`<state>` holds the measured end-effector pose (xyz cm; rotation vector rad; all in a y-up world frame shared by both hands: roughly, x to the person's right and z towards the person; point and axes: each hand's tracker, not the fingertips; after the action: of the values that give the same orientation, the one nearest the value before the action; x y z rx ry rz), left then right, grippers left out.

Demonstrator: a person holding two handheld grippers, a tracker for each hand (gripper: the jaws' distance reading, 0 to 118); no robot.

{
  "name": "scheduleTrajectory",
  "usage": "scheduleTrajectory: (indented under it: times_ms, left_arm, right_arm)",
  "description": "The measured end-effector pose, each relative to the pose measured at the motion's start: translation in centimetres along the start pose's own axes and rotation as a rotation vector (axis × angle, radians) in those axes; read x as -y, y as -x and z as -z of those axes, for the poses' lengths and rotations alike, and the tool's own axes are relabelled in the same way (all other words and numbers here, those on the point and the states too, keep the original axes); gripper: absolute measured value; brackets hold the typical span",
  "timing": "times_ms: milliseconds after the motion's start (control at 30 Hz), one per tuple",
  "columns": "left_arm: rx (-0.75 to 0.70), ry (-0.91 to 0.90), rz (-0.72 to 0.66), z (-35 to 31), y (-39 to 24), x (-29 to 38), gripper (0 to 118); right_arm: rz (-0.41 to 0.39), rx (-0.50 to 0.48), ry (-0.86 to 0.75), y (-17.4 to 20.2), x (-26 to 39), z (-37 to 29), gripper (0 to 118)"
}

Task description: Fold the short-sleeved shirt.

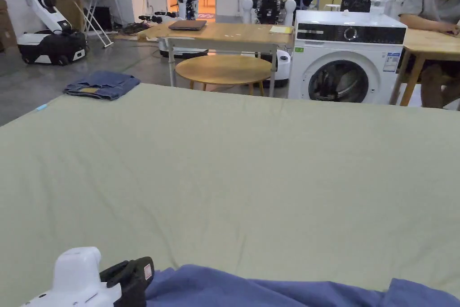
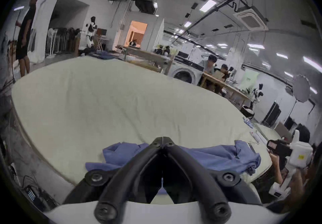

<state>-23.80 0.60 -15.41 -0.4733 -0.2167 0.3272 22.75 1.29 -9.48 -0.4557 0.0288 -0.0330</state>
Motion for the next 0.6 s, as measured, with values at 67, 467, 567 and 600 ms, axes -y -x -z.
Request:
scheduleTrajectory:
  times_ms: [67,467,567,600]
  left_arm:
    - [-0.031,-0.020,-0.059,-0.3,2.0,0.2,0]
    - [0.077,0.029,-0.970,0.4,12.3,7.1,111]
    - [0.144,0.025,-1.040,2.1,10.9,8.4,111]
    - [0.157,0.022,-1.022,2.8,10.5,8.5,111]
  right_arm:
    - [0.000,-0.009,0.011,0.0,0.2,0.1,0]
    - [0.002,-0.058,-0.027,-0.8,-1.6,-0.9,0]
    - [0.016,-0.072,-0.038,-0.8,-1.9,-0.9,0]
    - [0.016,-0.075,-0.042,-0.8,-1.9,-0.9,0]
